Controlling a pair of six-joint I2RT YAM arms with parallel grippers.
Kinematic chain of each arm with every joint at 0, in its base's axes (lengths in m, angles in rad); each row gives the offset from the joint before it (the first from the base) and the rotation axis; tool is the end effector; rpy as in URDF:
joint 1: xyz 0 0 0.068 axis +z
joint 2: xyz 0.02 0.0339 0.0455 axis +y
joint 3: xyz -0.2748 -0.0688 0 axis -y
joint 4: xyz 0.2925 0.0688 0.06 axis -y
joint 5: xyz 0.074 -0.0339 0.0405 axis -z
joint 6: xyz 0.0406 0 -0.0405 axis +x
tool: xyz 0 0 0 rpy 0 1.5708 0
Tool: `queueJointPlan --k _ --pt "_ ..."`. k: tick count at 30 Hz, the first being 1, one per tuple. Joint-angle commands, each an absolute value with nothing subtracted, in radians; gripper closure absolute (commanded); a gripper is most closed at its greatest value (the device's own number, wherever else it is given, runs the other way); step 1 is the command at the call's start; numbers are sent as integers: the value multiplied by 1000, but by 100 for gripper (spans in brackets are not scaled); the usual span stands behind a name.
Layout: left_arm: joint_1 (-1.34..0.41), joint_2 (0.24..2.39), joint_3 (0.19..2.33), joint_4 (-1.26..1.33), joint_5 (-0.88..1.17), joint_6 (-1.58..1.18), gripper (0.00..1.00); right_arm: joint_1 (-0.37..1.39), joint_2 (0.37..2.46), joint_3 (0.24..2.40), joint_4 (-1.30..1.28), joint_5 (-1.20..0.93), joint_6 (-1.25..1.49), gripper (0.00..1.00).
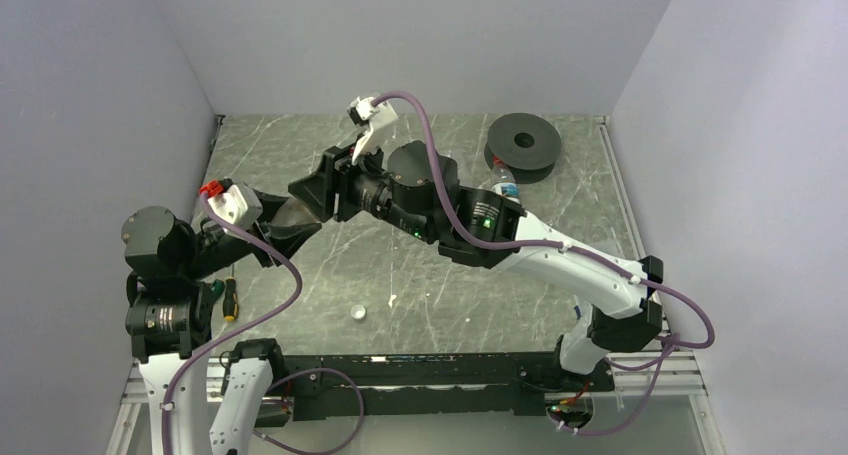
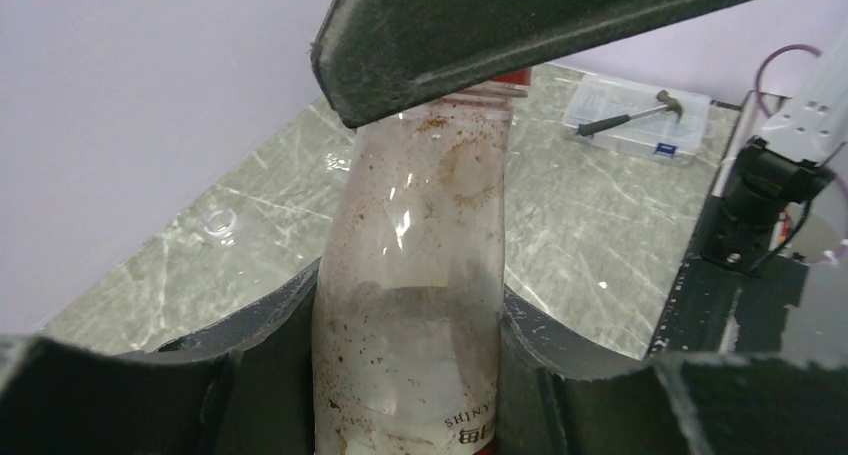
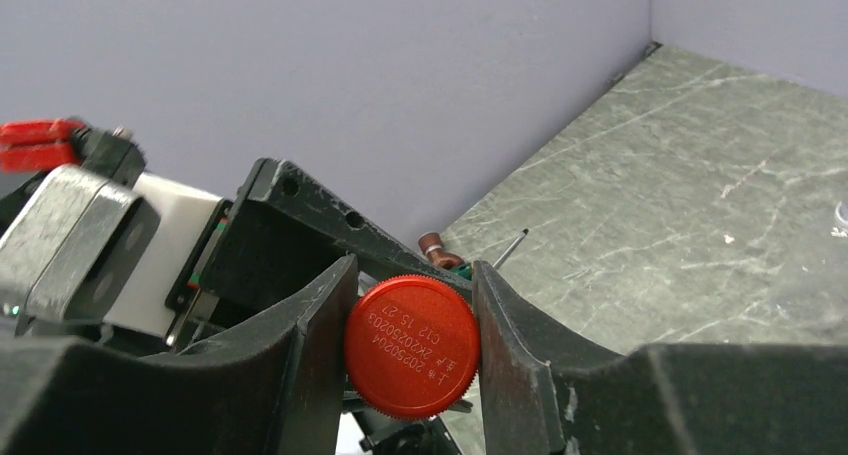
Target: Unscrew the bottle caps
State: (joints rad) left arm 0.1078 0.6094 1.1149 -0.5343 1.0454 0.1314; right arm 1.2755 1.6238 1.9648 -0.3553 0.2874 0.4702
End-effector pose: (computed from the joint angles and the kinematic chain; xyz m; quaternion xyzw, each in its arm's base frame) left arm 0.1190 -0.0225 0.4622 0.3552 0.6173 -0.2834 0.6422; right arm 0.1283 0.3823 0.5407 -0.1837 0.6878 0.4668 0.5246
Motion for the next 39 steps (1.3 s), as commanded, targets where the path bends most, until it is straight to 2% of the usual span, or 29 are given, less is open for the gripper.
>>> queueJointPlan --k 1,4,7,11,17,20,26,29,34,39 --pt "110 633 1139 -521 1179 44 100 1241 1507 1936 -212 141 374 73" --pt "110 656 1143 -495 1315 -50 100 1220 1431 1820 -61 -17 327 72" --pt "110 676 1150 -521 1409 -78 100 1198 1380 1773 24 -87 303 72" --pt "110 696 1194 -683 1458 88 100 1124 1351 1787 26 -140 331 72" --pt "110 723 1219 -819 1504 195 100 1038 1288 1715 24 -243 371 72" --pt "110 719 1226 -807 1472 192 100 1024 1233 1617 -43 -169 360 73" --pt "110 671 1189 -721 1414 152 100 1019 1144 1255 -180 207 329 72" --pt "110 658 1162 -698 1393 149 92 1038 1152 1057 -193 400 343 71" --pt "110 667 1146 -727 1383 178 94 1040 1177 830 -77 413 433 70" --pt "110 686 1163 -792 1380 242 99 1073 1255 729 36 392 473 67"
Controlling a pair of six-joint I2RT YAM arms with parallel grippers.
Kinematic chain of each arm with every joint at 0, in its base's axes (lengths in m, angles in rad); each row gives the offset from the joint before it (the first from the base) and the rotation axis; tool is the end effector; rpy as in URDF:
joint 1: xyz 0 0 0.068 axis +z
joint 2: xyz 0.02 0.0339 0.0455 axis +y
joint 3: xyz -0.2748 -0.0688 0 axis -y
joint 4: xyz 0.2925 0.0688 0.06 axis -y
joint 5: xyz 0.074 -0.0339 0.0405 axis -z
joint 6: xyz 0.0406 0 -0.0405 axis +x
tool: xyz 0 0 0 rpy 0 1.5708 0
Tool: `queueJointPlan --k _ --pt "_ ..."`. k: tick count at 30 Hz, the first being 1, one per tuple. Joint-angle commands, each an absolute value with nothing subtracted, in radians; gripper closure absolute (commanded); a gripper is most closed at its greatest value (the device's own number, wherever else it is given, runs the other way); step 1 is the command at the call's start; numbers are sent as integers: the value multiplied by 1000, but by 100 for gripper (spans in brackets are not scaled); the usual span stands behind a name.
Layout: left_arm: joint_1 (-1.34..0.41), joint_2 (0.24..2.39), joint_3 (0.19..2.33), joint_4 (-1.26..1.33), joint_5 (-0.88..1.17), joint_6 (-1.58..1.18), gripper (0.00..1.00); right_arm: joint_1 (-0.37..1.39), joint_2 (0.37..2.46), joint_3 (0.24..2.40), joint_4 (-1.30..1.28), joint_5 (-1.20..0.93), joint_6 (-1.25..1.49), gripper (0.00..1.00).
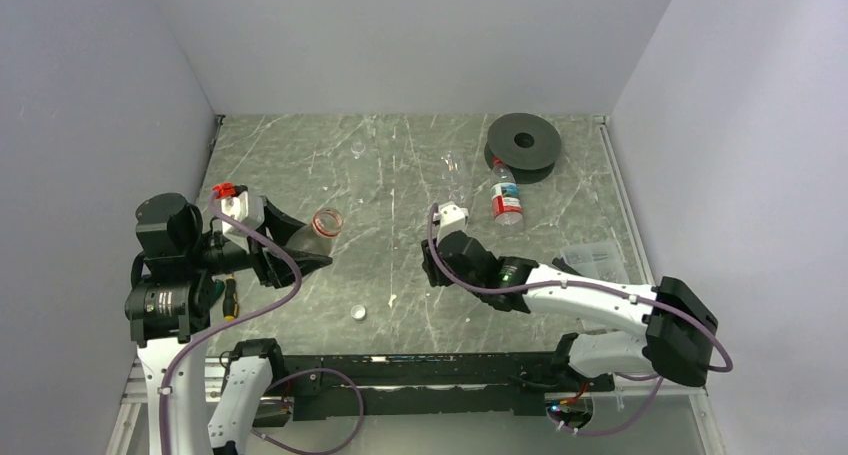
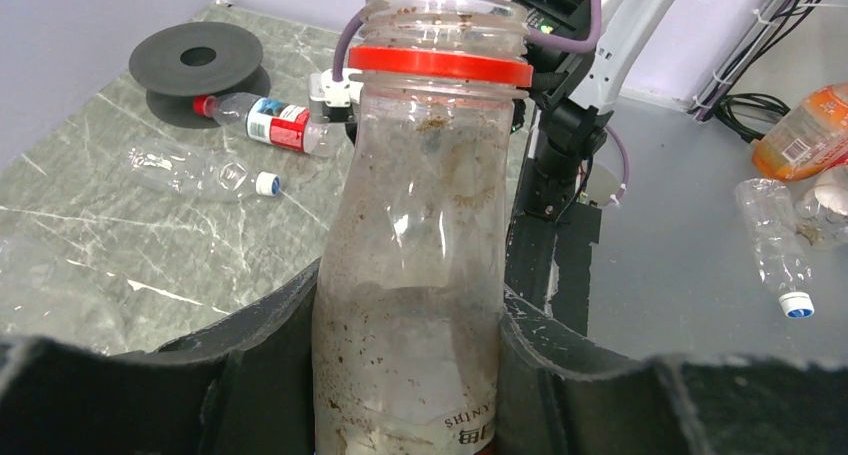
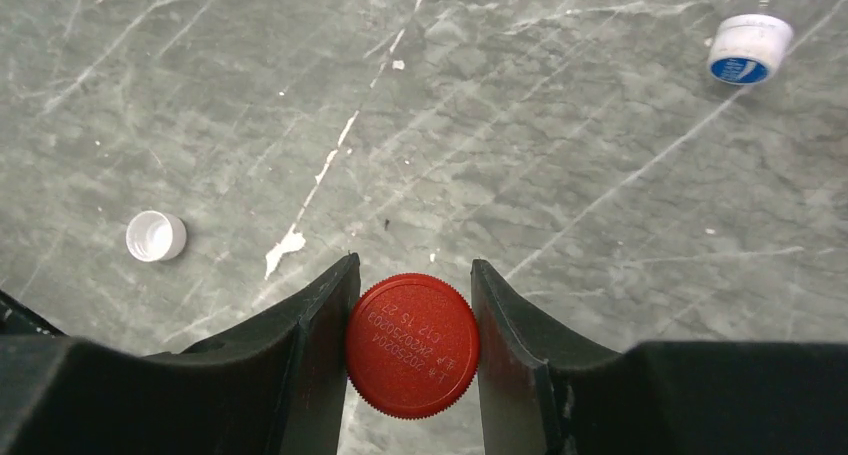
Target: Unscrew the bottle caps
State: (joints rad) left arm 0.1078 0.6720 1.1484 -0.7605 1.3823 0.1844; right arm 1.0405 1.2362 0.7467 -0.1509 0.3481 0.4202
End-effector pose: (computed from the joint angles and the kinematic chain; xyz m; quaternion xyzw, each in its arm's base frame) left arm 0.1193 -0.0272 0.4492 0.4057 0.6014 -0.4373 0.5315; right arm 0.1667 0.2570 0.2215 -0.1947 0.8619 0.1795 0.4324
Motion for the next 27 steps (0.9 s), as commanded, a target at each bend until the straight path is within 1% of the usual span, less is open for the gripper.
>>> queueJointPlan --k 1,3,7,13,17,20,24,26,27 --pt "109 686 1162 -793 1379 243 100 1086 1287 716 58 394 481 66" --pt "110 686 1155 -787 1374 236 99 1117 1345 701 96 410 506 60" --pt "110 685 1150 -778 1350 229 97 1173 1465 709 146 444 549 50" --pt "110 697 1175 -820 1342 257 97 1203 1574 681 240 438 596 48" --pt "110 694 1168 -816 1341 252 97 1219 1596 684 235 447 609 41" --pt "110 690 1157 -802 1341 242 97 1223 1534 690 202 451 600 35" --pt "110 691 1149 -799 1341 240 97 1223 1365 758 91 449 532 31" --pt "110 692 1146 -798 1342 239 97 1223 1249 828 36 437 482 25" --pt "110 691 1143 -794 1344 236 96 1223 1201 868 15 413 454 20"
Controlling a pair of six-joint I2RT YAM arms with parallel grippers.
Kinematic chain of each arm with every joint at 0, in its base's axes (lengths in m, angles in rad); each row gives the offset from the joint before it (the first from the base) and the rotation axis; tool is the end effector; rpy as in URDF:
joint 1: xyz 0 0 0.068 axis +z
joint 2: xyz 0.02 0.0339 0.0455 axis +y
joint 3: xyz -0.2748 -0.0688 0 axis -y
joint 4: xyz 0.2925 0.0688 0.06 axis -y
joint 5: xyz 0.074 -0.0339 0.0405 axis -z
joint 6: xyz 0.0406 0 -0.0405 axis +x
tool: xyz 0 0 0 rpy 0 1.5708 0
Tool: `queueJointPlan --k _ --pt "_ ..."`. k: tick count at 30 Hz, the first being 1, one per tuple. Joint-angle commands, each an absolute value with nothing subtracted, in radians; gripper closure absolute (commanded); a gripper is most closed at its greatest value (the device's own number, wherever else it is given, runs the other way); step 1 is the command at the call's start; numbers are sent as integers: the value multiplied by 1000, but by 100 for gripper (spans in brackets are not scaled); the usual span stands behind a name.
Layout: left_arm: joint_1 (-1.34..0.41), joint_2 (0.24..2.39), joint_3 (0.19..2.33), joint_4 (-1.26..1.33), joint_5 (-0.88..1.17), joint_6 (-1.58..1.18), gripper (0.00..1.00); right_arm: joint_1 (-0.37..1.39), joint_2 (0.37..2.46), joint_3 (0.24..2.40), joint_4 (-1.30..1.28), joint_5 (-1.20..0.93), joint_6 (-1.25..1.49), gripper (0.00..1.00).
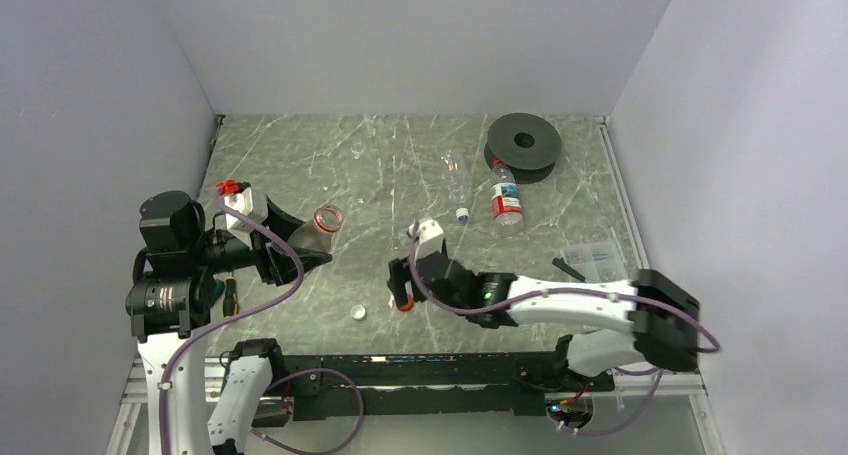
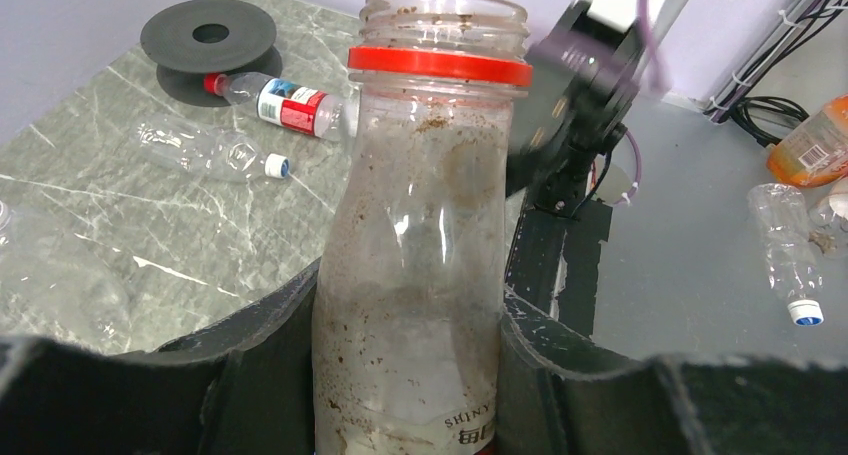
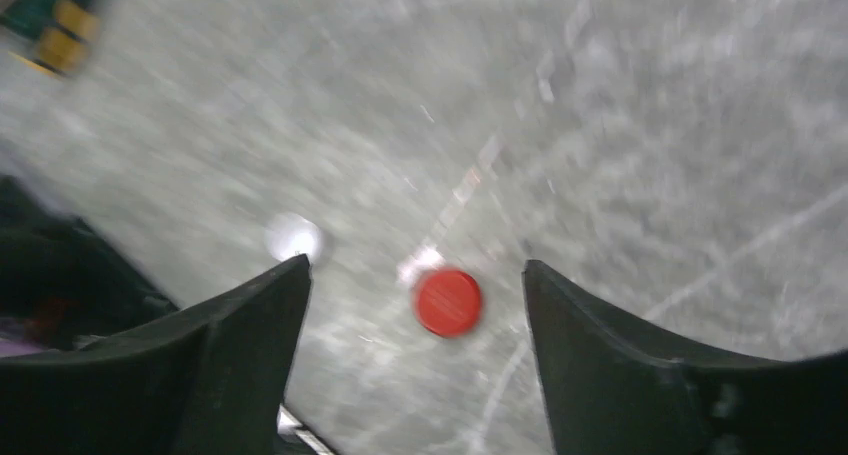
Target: Unscrew the bottle caps
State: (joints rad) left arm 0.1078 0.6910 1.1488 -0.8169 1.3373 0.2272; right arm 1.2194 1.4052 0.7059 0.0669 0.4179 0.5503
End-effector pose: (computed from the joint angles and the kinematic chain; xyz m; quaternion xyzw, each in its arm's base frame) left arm 0.1257 -0.0261 0.4424 0.3909 0.6228 -0.4280 0.5255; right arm 0.1280 0.3011 0.1765 -0.1979 0.8550 0.2251 0.4233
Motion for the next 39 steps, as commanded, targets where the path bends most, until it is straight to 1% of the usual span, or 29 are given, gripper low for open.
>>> queueJointPlan --k 1,3,5,9,14,21,25,30,33,39 --pt "110 690 1139 -786 1344 230 95 1223 1153 916 6 392 425 14" --pt "110 686 1130 -770 1345 215 93 1223 1089 1017 -24 334 378 6" --pt "110 686 1122 -755 1349 201 90 1223 1052 1108 -30 281 345 1" --pt "110 684 1113 -742 1352 182 85 1224 1046 1223 -5 178 320 0" --pt "110 680 1112 -732 1352 169 84 1229 1127 1302 82 91 331 0" --pt "110 686 1126 -748 1357 177 84 1236 1252 1388 126 50 352 2" --pt "110 682 1127 -749 1358 180 85 1236 1280 1399 144 43 364 8" --pt "110 682 1116 -733 1358 169 85 1236 1322 1406 165 10 397 19" --pt "110 683 1111 -722 1359 163 84 1238 1348 1416 171 5 415 27" --pt "110 676 1112 -694 1353 137 84 1238 1405 1452 159 -34 434 48"
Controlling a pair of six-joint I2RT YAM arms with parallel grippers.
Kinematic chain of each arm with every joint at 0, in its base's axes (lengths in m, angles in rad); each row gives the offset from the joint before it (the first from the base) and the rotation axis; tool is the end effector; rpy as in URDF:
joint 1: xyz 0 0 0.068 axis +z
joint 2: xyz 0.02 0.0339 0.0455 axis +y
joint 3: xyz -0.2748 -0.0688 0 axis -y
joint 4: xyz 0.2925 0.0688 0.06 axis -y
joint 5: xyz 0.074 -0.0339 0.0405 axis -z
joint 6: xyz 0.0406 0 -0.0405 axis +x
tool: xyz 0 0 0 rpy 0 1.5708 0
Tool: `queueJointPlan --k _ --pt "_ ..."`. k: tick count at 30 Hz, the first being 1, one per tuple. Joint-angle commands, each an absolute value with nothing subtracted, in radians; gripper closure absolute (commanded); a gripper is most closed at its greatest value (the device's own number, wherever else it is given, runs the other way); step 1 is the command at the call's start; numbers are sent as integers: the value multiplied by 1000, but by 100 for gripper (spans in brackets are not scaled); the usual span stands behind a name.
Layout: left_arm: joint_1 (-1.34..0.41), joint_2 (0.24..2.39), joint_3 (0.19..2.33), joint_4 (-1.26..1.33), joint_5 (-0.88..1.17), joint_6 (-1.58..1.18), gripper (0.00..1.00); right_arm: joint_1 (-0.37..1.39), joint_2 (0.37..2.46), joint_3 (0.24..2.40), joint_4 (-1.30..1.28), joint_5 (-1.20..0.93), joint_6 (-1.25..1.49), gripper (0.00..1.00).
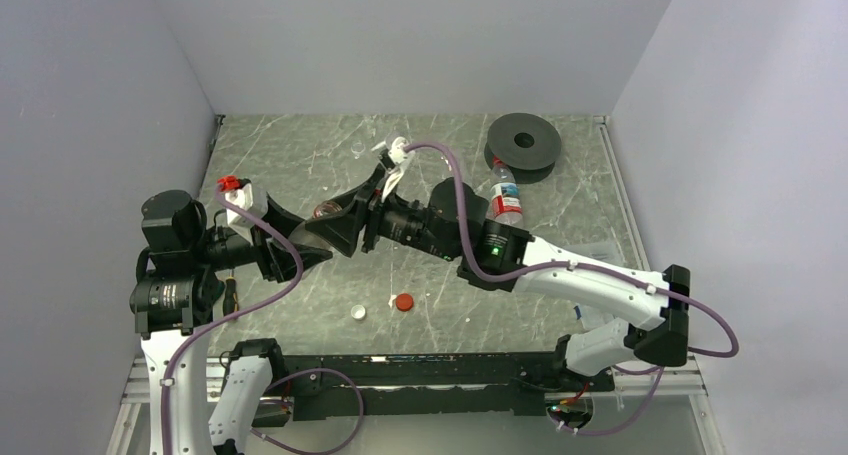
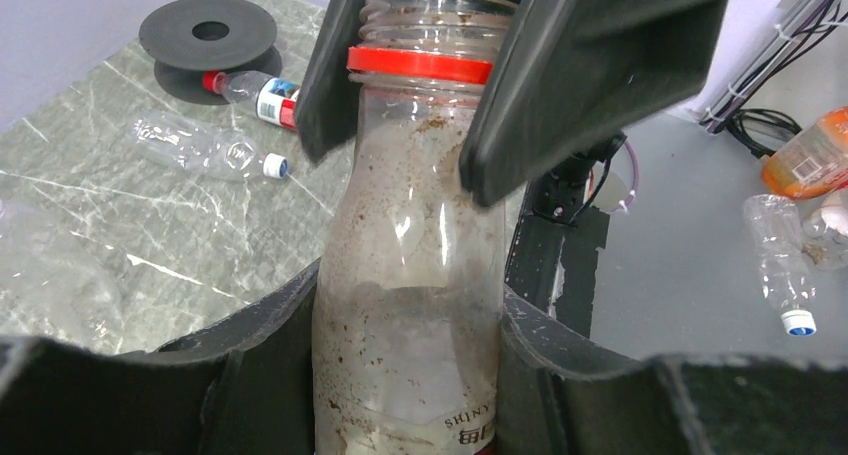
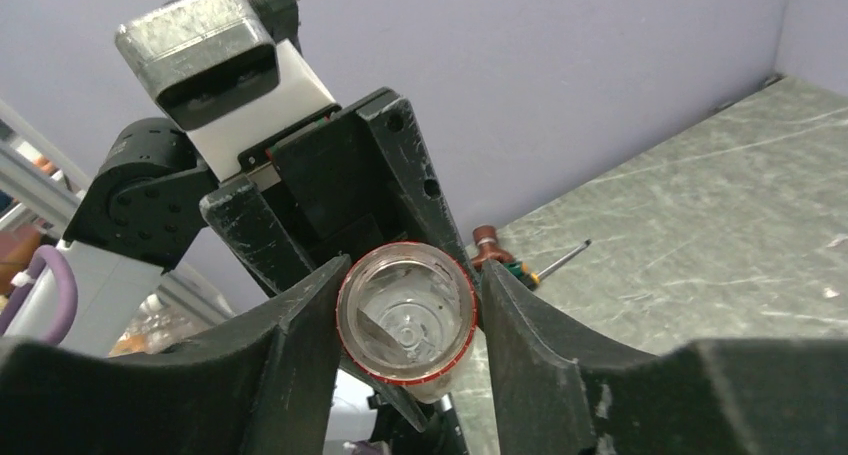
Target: Unscrew the bottle caps
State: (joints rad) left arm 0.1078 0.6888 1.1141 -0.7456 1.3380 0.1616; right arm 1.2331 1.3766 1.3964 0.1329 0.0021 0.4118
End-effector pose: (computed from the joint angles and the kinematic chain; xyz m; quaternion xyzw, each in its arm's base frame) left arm 0.1322 -0.0254 0.4373 0.3800 0.6260 -0.4367 0.5225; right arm 0.1232 0.3505 0.4663 -0.2592 0.5973 0.5557 0.5169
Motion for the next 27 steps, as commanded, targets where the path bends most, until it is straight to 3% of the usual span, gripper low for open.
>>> queueJointPlan --k 1,4,5,8,9,16,20,27 --pt "110 676 1115 -693 1353 137 84 1238 1411 1456 153 -32 435 51" --pt "110 679 1118 -702 1350 142 78 1238 1421 1466 137 -21 436 59" --pt "110 679 1118 -705 1348 143 66 1238 1422 1468 132 -11 435 64" --pt "110 684 1119 -726 1331 146 7 1237 1419 1481 102 22 406 76" --pt "110 688 1124 -741 1323 157 1 1236 1416 1492 73 50 386 79" --pt "110 740 1179 -966 1249 284 1 1144 1397 1442 -80 252 229 83" --pt "110 779 1185 -1061 1156 329 1 1033 1386 1321 -66 267 220 84" --pt "110 822 1214 -1086 1036 295 1 1010 1487 1283 -6 373 121 89"
